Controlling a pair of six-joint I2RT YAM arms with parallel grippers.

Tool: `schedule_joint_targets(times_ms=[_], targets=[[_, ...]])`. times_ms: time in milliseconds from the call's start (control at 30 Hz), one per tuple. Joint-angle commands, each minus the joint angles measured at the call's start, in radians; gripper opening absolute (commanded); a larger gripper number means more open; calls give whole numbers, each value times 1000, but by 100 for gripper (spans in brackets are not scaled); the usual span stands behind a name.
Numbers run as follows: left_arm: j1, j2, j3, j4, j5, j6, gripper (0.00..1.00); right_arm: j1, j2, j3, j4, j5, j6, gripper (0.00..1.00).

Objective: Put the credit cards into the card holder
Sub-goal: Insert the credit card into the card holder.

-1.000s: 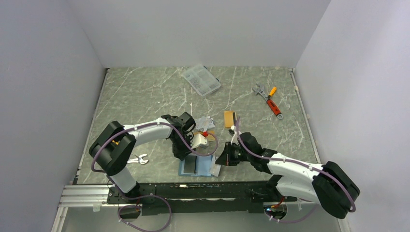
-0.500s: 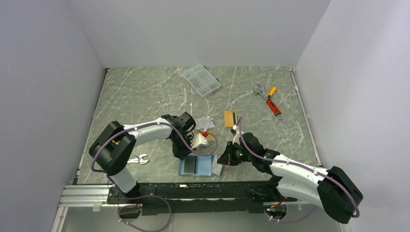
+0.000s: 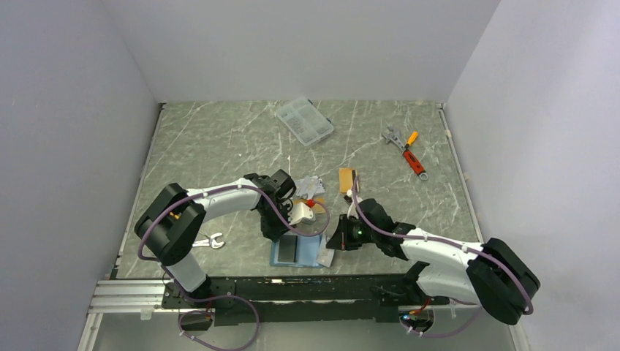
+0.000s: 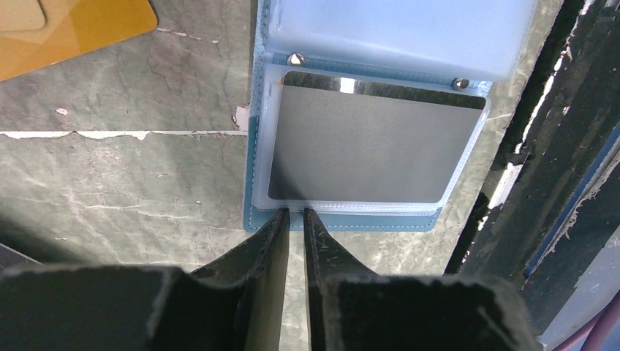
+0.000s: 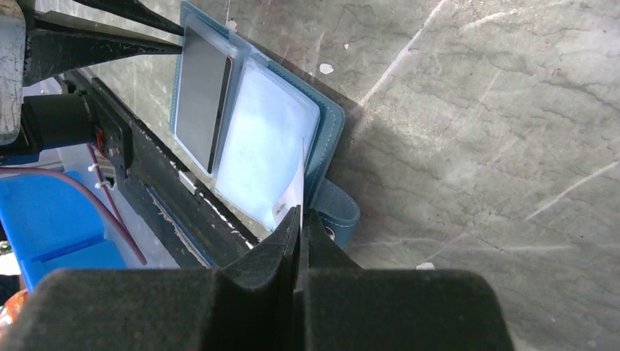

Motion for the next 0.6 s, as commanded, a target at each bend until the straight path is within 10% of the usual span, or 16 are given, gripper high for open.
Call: schedule_joint_targets(times_ms=[0, 567], targets=[[-10, -11, -20, -18, 9, 15, 19, 12, 37, 26, 19, 22, -31, 0], [-9, -87, 62, -98, 58, 24, 18, 17, 161, 54, 89, 55, 0, 0]])
